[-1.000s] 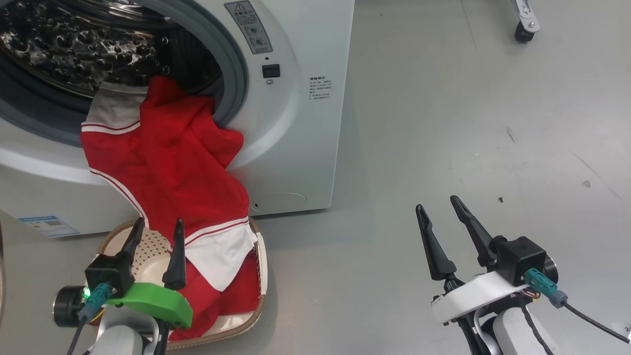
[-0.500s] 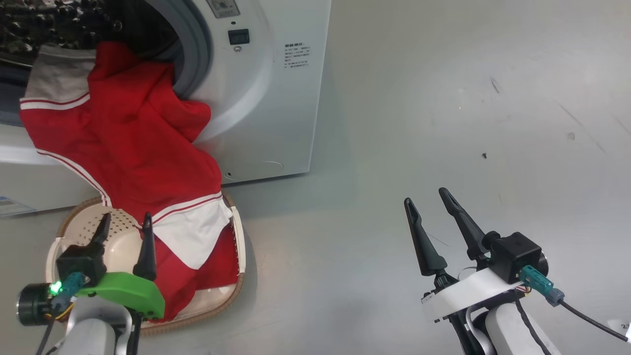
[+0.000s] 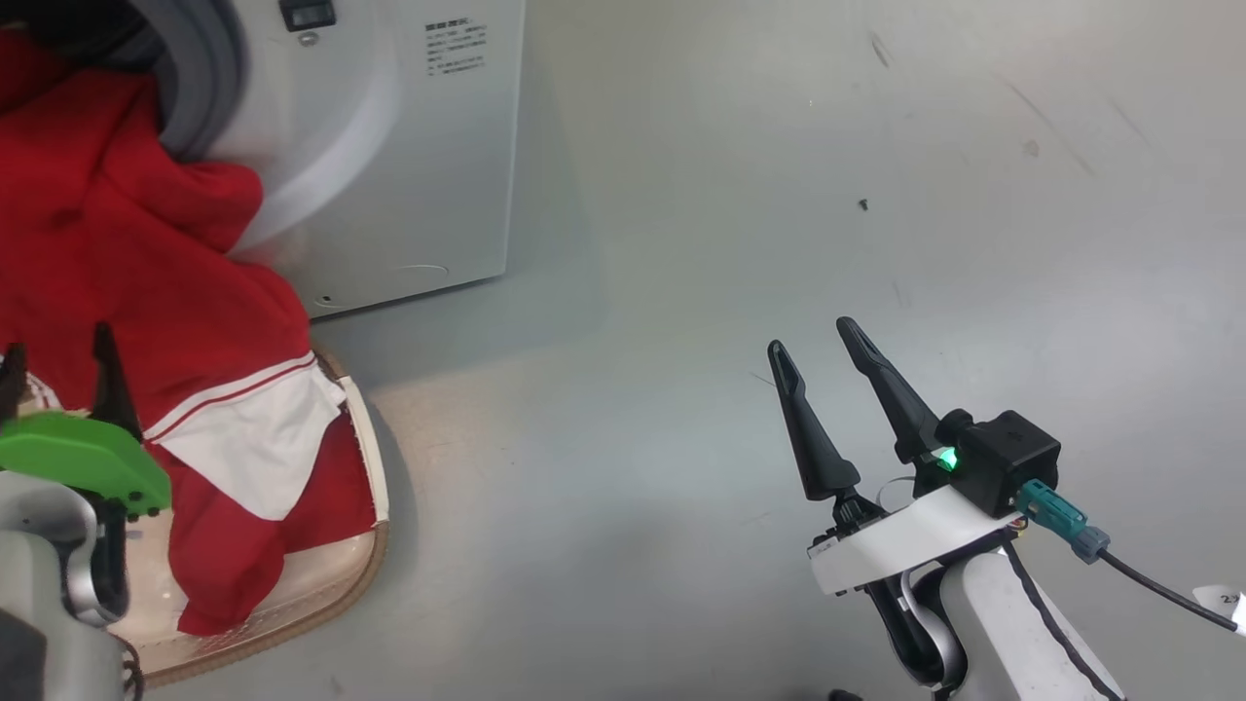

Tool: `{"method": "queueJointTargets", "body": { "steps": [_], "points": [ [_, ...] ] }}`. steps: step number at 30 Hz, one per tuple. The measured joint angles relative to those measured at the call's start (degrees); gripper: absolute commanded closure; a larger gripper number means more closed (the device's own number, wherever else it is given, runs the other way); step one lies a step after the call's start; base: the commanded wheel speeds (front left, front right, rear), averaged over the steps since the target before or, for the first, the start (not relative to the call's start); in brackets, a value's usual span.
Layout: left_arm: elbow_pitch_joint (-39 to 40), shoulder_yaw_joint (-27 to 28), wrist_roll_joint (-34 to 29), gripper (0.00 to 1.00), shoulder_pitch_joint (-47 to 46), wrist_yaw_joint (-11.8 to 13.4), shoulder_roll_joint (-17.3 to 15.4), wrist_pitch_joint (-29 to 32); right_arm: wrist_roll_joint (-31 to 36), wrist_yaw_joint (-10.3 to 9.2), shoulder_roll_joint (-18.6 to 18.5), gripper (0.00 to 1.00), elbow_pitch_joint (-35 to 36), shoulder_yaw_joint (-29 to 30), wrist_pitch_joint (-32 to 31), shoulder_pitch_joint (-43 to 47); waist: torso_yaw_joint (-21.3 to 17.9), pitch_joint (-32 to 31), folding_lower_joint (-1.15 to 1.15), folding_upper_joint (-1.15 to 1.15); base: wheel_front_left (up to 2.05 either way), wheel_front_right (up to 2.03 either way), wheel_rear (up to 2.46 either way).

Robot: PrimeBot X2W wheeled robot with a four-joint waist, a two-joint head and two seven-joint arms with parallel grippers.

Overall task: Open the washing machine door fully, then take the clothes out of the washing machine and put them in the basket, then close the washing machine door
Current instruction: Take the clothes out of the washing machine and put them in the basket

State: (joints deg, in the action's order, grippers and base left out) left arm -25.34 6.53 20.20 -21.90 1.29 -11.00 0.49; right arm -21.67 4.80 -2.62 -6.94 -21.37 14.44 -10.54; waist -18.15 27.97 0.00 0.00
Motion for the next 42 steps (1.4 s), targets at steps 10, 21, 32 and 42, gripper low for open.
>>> {"method": "queueJointTargets", "body": {
  "steps": [10,21,32,42],
  "points": [
    [-3.2,2.0,1.8,0.00,-6.2,0.9,-2.4,4.0,-0.8,-0.87,0.0,0.00,0.0,-1.0,0.0,-0.8,-5.0,2.9,0.00,0.00,0.00,0.00,0.00],
    [-7.3,3.5,1.9,0.00,-10.2,2.5,-3.5,5.5,-1.7,-1.42,0.1,0.00,0.1,-1.4,0.0,-1.9,-6.8,4.2,0.00,0.00,0.00,0.00,0.00],
    [-11.6,4.5,2.0,1.00,-14.0,3.2,-4.1,5.3,-2.1,-2.00,0.1,0.00,0.1,-2.0,0.0,-2.4,-7.7,4.7,0.00,0.00,0.00,0.00,0.00],
    [-13.7,3.9,2.0,1.00,-14.8,2.8,-2.6,1.3,-2.1,-2.68,0.1,0.00,-0.4,-1.6,0.0,-2.5,-7.0,3.7,0.00,0.00,0.00,0.00,0.00]
  ]
}}
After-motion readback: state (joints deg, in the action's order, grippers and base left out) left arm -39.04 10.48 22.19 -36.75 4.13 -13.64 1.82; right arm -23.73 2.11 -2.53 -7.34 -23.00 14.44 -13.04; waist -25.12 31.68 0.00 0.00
